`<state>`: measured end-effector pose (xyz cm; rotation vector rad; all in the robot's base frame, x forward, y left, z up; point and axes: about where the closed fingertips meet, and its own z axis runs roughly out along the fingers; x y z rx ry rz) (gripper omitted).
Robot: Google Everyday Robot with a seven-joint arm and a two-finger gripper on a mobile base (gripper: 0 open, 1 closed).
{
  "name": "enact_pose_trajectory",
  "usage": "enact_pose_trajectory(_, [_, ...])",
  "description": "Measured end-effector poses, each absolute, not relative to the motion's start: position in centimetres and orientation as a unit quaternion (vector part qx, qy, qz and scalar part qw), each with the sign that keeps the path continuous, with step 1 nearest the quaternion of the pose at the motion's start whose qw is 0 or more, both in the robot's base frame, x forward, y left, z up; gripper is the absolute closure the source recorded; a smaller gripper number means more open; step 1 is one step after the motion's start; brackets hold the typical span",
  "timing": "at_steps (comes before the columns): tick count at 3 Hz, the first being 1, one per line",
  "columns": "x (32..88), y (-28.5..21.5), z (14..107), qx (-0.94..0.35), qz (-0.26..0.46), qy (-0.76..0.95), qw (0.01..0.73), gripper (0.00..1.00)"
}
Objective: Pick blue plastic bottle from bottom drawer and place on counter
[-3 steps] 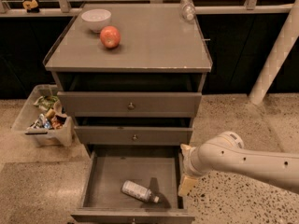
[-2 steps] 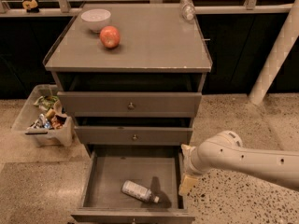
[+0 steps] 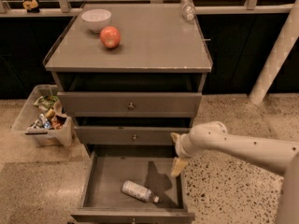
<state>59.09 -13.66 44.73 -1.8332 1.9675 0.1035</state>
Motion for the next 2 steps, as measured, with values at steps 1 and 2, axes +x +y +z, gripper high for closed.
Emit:
enact_pose_trajectory(1, [61.4, -10.8, 42.4, -0.687, 0.060, 0.691, 0.219, 0.00])
enact_pose_trajectory(2, [59.3, -9.9, 41.2, -0.717, 0.074, 0.680, 0.134, 0.00])
